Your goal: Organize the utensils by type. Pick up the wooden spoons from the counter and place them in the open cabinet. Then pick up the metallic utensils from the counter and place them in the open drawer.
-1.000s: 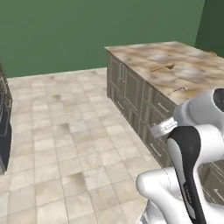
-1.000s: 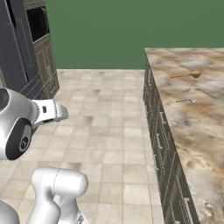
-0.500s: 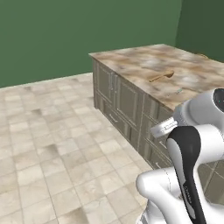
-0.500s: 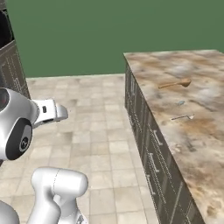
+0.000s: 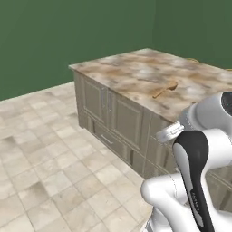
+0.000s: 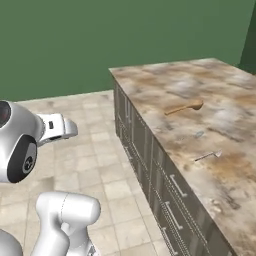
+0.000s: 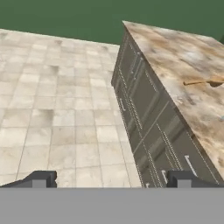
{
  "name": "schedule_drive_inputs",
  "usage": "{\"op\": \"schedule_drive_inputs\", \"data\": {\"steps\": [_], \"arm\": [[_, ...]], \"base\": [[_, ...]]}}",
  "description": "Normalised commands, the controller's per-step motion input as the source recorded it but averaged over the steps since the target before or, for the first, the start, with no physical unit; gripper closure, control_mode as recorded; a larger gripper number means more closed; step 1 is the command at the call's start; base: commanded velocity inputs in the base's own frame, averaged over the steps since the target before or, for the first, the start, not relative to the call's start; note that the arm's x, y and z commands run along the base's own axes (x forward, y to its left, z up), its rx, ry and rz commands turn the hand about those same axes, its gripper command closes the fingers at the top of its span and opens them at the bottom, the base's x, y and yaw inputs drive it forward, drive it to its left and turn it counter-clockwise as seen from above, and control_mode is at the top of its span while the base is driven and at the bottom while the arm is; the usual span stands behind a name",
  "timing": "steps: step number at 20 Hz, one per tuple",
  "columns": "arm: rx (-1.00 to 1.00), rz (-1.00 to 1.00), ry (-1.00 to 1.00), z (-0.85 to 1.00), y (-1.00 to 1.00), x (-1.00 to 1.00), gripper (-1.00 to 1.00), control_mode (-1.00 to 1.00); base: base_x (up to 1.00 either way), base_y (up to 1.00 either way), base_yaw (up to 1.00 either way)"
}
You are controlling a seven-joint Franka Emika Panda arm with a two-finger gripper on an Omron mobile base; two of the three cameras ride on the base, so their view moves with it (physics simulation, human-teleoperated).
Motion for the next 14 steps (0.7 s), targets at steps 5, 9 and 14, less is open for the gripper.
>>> {"op": "schedule_drive_inputs", "data": {"steps": [5,9,14], "arm": [[0.00,0.00,0.00,0.00,0.00,0.00,-1.00,1.00],[0.00,0.00,0.00,0.00,0.00,0.00,-1.00,1.00],[0.00,0.00,0.00,0.00,0.00,0.00,-1.00,1.00]], "base": [[0.93,0.52,-0.47],[0.86,0.53,-0.54],[0.75,0.50,-0.67]]}}
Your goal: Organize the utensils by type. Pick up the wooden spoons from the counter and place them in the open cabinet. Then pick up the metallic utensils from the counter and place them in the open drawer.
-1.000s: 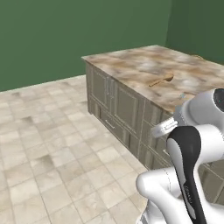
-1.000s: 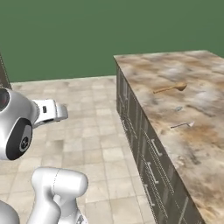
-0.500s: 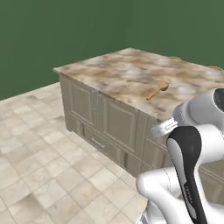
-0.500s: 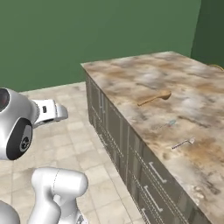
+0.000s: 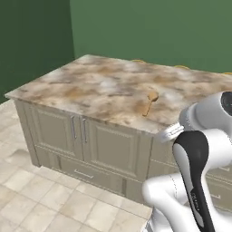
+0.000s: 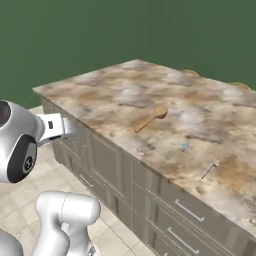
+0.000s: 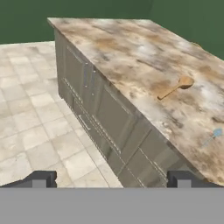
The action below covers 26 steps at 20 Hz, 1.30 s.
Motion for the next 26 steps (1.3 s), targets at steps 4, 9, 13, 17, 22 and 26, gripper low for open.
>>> {"op": "schedule_drive_inputs", "data": {"steps": [4,9,13,17,22,26], "arm": [[0.00,0.00,0.00,0.00,0.00,0.00,-1.00,1.00],[0.00,0.00,0.00,0.00,0.00,0.00,-1.00,1.00],[0.00,0.00,0.00,0.00,0.00,0.00,-1.00,1.00],[0.00,0.00,0.00,0.00,0.00,0.00,-1.00,1.00],[0.00,0.00,0.00,0.00,0.00,0.00,-1.00,1.00],[0.00,0.00,0.00,0.00,0.00,0.00,-1.00,1.00]], "base": [[0.73,0.50,-0.69],[0.72,0.50,-0.69],[0.76,0.52,-0.60],[0.67,0.46,-0.36],[0.66,0.36,-0.28],[0.23,0.12,-0.12]]}}
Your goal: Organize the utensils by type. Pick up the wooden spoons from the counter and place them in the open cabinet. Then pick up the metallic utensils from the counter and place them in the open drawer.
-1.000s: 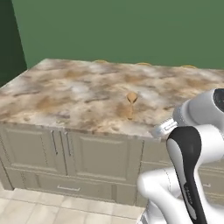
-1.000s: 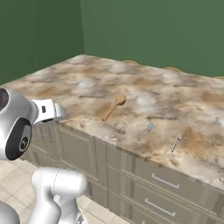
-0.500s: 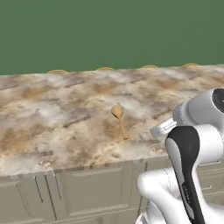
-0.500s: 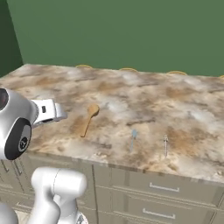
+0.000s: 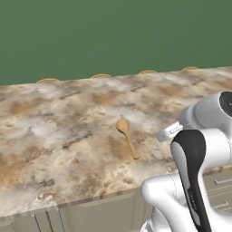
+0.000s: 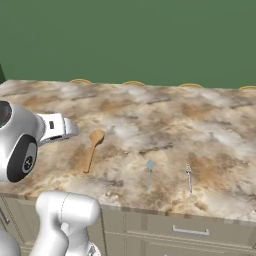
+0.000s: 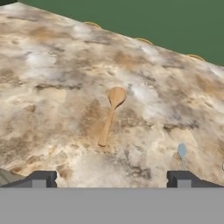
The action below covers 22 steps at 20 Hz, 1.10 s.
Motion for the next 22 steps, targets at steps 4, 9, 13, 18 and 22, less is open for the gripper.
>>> {"op": "schedule_drive_inputs", "data": {"steps": [4,9,13,18,22], "arm": [[0.00,0.00,0.00,0.00,0.00,0.00,-1.00,1.00],[0.00,0.00,0.00,0.00,0.00,0.00,-1.00,1.00],[0.00,0.00,0.00,0.00,0.00,0.00,-1.00,1.00],[0.00,0.00,0.00,0.00,0.00,0.05,-1.00,-1.00],[0.00,-0.08,0.10,0.00,0.00,0.53,-1.00,-1.00]], "base": [[0.00,0.00,0.00],[0.00,0.00,0.00],[0.00,0.00,0.00],[0.02,0.00,0.00],[0.00,0.00,0.00]]}}
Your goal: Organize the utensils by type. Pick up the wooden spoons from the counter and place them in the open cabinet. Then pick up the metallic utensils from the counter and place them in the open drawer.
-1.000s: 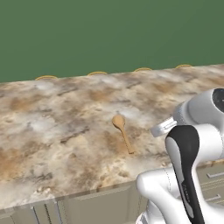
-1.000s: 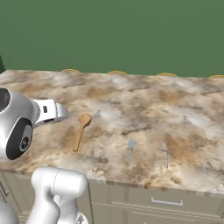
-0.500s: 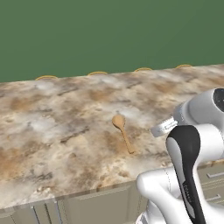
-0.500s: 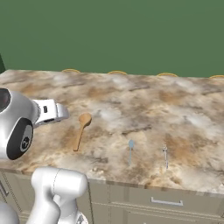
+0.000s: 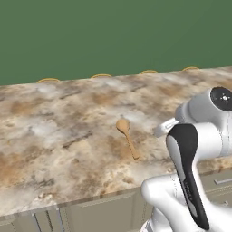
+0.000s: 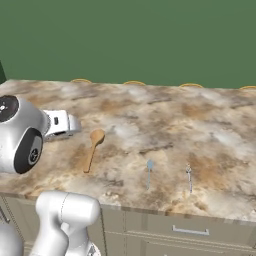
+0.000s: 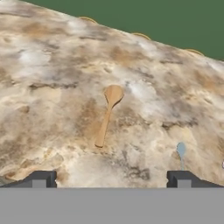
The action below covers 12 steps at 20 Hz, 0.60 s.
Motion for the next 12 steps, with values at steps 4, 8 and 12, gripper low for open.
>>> {"op": "schedule_drive_inputs", "data": {"steps": [4,8,12], "arm": [[-0.01,-0.10,0.16,-0.03,0.05,0.69,-1.00,-1.00],[0.00,-0.05,0.23,-0.12,0.06,0.66,-1.00,-1.00],[0.00,-0.09,0.29,-0.30,0.13,0.52,-1.00,-1.00]], "base": [[0.00,0.00,0.00],[0.00,0.00,0.00],[0.00,0.00,0.00]]}}
